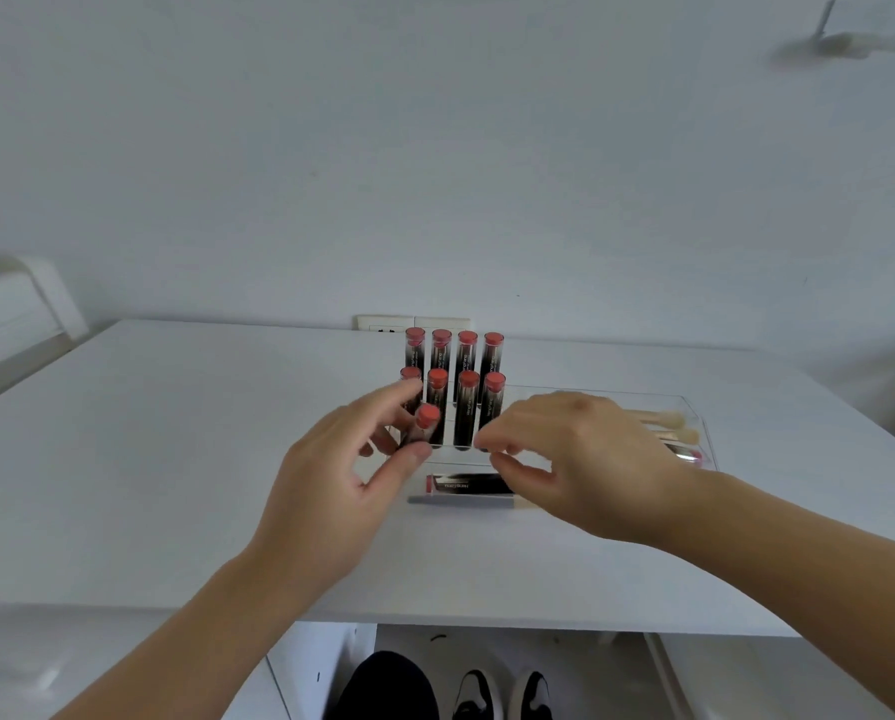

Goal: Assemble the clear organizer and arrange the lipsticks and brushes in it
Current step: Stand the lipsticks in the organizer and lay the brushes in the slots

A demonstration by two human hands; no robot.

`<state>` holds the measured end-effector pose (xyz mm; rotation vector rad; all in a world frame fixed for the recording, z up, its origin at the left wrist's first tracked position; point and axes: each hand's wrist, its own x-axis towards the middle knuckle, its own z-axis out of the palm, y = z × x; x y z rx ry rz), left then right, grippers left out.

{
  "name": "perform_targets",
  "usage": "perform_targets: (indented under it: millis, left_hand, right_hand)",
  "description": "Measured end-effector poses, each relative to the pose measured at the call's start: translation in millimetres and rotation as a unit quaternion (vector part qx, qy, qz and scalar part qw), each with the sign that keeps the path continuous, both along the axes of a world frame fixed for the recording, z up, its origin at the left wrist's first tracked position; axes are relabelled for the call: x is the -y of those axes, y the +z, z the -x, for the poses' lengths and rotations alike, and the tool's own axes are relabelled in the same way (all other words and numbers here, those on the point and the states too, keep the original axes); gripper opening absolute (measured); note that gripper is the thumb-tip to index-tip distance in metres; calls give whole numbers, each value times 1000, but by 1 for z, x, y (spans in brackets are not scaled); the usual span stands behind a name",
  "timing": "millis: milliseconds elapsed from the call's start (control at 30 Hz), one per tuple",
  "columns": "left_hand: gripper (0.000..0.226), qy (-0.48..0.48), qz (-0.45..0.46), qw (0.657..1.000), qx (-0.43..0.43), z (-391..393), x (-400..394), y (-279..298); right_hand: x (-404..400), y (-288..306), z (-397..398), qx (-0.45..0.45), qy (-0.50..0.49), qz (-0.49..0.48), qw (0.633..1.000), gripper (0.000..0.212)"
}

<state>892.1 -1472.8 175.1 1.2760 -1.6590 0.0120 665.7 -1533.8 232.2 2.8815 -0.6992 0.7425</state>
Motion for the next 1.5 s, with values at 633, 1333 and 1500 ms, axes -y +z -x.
perform_targets:
  millis: [633,1333,1500]
  left_hand:
    - [38,-13,54,997,58,-17,9,0]
    - [38,17,0,997,80,-14,10,-4]
    - [43,24,-2,995,92,-13,9,-5]
  right_hand:
    - [10,5,-52,-324,-5,66,944,40]
    - [11,12,-50,-372,4,94,924,28]
    - [3,19,-42,-369,-4,90,925,11]
